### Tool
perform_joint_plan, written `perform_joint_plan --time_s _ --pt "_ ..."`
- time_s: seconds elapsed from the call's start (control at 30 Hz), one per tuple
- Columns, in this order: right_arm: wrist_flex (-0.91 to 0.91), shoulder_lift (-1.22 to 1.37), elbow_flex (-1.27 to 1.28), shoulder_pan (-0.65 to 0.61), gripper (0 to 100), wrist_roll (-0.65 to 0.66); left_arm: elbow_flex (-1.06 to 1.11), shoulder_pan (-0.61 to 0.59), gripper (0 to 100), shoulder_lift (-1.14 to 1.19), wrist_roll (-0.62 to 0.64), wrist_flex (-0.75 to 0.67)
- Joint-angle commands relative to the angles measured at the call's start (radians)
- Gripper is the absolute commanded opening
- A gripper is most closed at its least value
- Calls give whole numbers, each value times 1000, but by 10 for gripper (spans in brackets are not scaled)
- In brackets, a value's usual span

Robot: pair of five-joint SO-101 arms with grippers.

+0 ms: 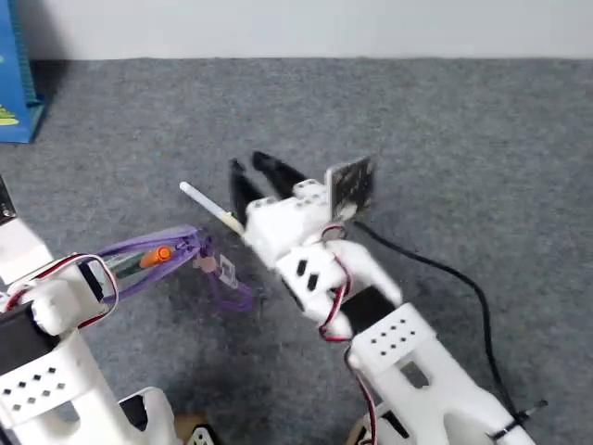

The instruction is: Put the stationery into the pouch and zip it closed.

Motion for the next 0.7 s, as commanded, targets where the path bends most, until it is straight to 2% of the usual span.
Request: perform_joint_plan --time_s 0.0,0.13,0.3,0.5,0.67 --pt "162 -30 -84 33 97 -23 -4 -3 11 5 8 15" --pt "237 19 -80 47 96 -11 -4 -3 11 5 8 15" --pt "266 278 -98 47 102 68 -4 -5 11 5 8 15" --pt "272 628 -284 39 102 123 -4 -5 11 5 8 15" --pt "274 792 -410 2 102 186 -4 -5 11 5 8 17"
